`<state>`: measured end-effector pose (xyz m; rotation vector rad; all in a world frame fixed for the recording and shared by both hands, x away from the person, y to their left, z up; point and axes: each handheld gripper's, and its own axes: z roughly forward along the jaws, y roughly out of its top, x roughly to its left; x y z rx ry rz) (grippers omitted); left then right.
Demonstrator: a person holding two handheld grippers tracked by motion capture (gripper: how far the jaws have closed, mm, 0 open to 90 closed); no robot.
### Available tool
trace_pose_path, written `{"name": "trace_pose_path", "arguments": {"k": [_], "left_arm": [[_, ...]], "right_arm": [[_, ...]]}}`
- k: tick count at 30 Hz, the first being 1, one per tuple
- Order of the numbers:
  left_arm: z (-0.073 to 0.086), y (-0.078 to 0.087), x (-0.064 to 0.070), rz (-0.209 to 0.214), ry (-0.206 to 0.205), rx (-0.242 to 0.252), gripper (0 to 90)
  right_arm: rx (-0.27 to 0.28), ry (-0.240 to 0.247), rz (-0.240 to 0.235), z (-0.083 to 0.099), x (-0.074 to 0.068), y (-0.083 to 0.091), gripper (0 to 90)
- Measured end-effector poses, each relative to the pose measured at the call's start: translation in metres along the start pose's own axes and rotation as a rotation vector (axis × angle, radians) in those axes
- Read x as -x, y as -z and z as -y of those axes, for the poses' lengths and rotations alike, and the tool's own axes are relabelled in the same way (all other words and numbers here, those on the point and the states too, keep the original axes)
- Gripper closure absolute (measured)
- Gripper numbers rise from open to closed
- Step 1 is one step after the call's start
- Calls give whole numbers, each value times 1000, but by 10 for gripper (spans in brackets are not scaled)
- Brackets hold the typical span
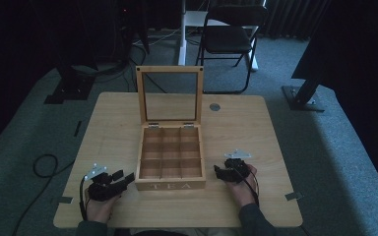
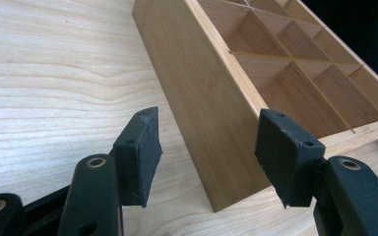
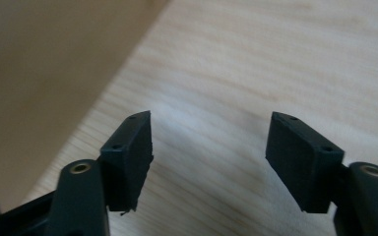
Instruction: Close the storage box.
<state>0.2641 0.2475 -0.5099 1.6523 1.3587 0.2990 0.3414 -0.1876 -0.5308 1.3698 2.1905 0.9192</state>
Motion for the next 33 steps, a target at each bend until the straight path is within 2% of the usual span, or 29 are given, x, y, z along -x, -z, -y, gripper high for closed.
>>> {"name": "trace_pose_path", "arguments": {"k": [4,7,10,18,24,33], "left_arm": [[0,0,0,-1,-2,-2,431],[0,-1,2,-2,-18,-4,430],[-1,0,1,4,-10,-2,428],[-1,-1,1,3,-1,-2,426],[-1,-2,1,-5,-7,-6,424],[-2,-2,2,-12,-26,-9,422]], "right_arm": [[34,24,-12,-10,-4,9,401],[44,24,-20,-17,-4,12,423],[50,26,-21,-22,-4,13,434],[68,24,-28,-33,-5,15,433],[69,57,-22,-44,-8,15,439],[62,75,-19,-63,-10,14,423]]}}
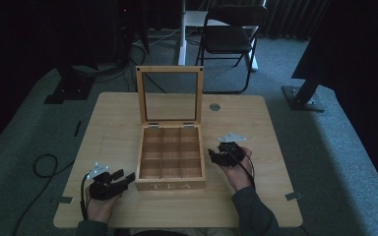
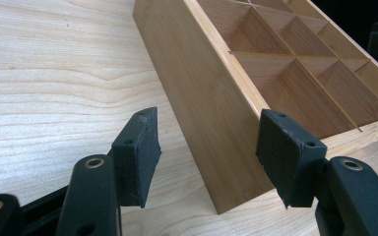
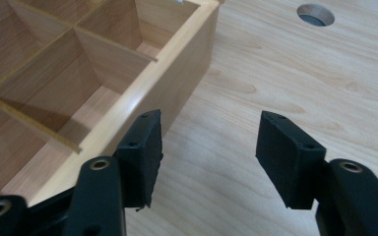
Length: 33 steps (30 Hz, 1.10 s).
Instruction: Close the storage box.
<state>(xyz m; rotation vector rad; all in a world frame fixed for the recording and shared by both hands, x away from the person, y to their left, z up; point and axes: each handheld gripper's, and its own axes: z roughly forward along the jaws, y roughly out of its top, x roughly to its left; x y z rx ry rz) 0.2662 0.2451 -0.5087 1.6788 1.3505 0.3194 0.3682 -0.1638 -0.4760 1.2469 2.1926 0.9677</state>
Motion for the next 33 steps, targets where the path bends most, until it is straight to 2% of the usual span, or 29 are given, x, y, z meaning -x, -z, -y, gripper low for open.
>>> {"name": "trace_pose_path", "arguments": {"k": [6,16,18,24,28,33], "left_arm": [[0,0,0,0,3,2,421],[0,0,-1,-1,6,1,421],[0,0,-1,-1,3,-1,421],[0,1,-1,1,7,2,420],[0,1,-1,2,5,2,420],[0,1,-1,4,7,5,418]], "right_arm": [[-1,-1,-20,-16,3,-3,409],[7,-10,-7,-30,6,-8,379],[15,-8,-17,-33,6,-9,383],[32,2,-6,-43,7,-10,380],[40,-4,-31,-47,10,-11,398],[62,-1,-34,-54,16,-13,433]]}}
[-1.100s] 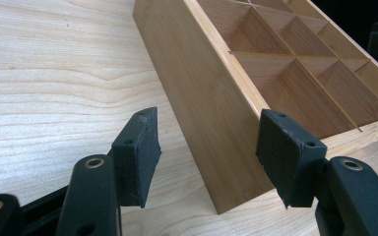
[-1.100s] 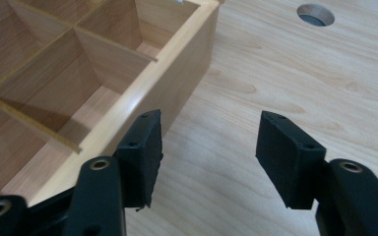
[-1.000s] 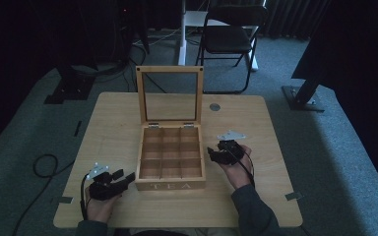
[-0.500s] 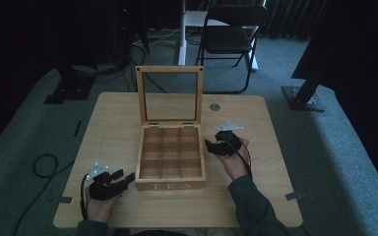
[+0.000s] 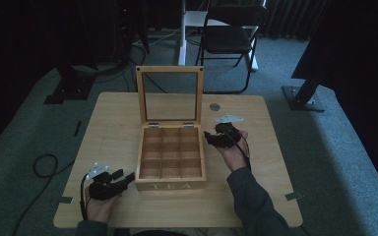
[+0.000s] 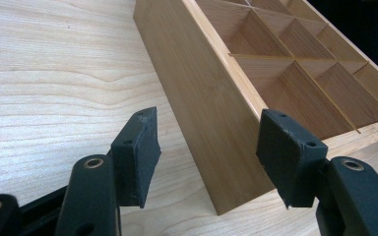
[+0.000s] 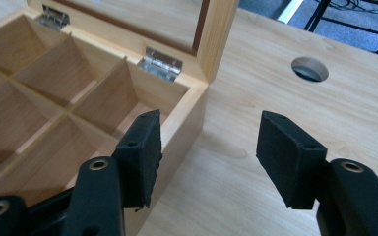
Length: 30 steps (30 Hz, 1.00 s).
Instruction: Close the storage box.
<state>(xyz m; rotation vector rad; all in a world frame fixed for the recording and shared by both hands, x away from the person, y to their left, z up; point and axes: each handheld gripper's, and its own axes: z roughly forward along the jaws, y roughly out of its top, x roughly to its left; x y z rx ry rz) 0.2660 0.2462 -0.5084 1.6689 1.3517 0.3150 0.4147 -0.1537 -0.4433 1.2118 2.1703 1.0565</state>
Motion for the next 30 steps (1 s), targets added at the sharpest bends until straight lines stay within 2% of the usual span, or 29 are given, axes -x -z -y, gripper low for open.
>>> {"name": "trace_pose_path", "arguments": {"k": [7,10,14,16,17,21,30], "left_arm": [[0,0,0,-2,-2,-1,418],[0,0,0,-4,-2,-4,419],[0,0,0,-6,-6,-3,419],[0,0,0,-5,-6,-3,419],[0,0,0,-6,-5,-3,419],[0,0,0,-7,-4,-4,420],[0,1,0,-10,-5,-4,420]], "right_arm": [[8,-24,-26,-8,7,-4,474],[11,1,-12,-14,7,-7,493],[14,0,-16,-20,8,-10,500],[14,-3,-16,-21,9,-10,498],[18,-20,-17,-27,11,-13,485],[22,-23,-17,-33,13,-15,474],[31,3,-29,-52,13,-27,449]]}}
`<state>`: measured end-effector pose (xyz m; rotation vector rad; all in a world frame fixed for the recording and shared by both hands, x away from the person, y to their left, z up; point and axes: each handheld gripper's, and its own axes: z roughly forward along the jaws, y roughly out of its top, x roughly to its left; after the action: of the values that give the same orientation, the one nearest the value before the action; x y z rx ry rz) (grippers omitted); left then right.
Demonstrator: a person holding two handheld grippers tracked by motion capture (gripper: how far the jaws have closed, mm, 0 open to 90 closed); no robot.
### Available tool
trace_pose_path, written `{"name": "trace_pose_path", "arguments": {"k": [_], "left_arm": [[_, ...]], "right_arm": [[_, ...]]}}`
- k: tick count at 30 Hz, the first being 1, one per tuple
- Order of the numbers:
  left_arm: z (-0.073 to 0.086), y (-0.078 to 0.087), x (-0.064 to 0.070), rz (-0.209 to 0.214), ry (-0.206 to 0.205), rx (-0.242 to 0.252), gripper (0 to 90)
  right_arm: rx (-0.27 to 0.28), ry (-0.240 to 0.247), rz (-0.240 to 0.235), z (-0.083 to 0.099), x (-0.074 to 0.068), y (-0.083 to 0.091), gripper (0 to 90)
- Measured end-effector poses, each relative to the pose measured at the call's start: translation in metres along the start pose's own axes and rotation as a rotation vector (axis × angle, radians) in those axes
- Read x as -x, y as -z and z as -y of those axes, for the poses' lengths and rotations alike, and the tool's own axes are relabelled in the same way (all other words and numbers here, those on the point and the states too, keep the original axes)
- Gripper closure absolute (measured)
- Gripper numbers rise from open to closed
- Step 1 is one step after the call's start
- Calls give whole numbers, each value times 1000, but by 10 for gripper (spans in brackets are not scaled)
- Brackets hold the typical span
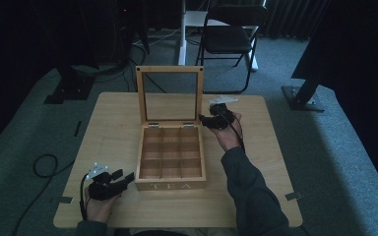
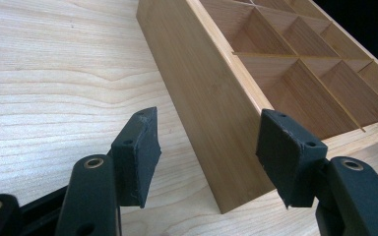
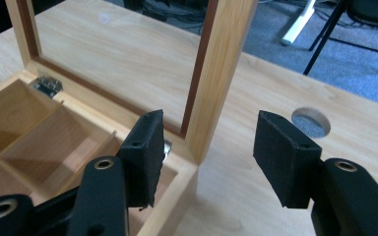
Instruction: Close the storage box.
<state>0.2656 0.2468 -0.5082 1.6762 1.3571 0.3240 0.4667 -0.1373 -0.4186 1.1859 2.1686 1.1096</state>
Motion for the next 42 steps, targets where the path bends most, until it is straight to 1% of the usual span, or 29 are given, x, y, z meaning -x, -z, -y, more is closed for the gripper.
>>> {"name": "trace_pose_path", "arguments": {"k": [4,6,9,10,13,16,19,21,26,29,31,33,36,42], "left_arm": [[0,1,-1,-2,0,3,420],[0,1,-1,-3,3,4,420],[0,1,-1,-3,3,4,420],[0,1,-1,-3,4,4,421],[0,1,-1,-4,5,6,421],[0,2,-1,-3,8,8,421],[0,2,-1,-4,5,6,421],[0,2,-1,-5,11,7,421],[0,3,-3,-7,8,12,421],[0,5,-3,-8,15,16,421],[0,6,-4,-7,16,17,421],[1,7,-4,-9,20,20,421],[1,7,-4,-11,19,20,421],[1,7,-4,-14,13,14,421]], "right_arm": [[-5,0,3,-5,1,-5,447],[2,1,-1,-11,1,-9,441],[-6,-8,-7,-14,2,-12,436],[-13,0,-6,-20,2,-16,434],[-2,-15,-3,-27,4,-18,433],[9,-25,-13,-31,6,-21,435],[26,-46,-33,-33,6,-23,440],[14,-41,-28,-35,6,-27,443],[22,-27,-26,-46,6,-34,452],[8,-26,-22,-53,7,-40,454],[24,-23,-25,-56,8,-42,464],[18,-29,-30,-58,9,-44,462],[19,-27,-25,-62,9,-45,461],[33,-26,-44,-64,12,-42,489]]}}
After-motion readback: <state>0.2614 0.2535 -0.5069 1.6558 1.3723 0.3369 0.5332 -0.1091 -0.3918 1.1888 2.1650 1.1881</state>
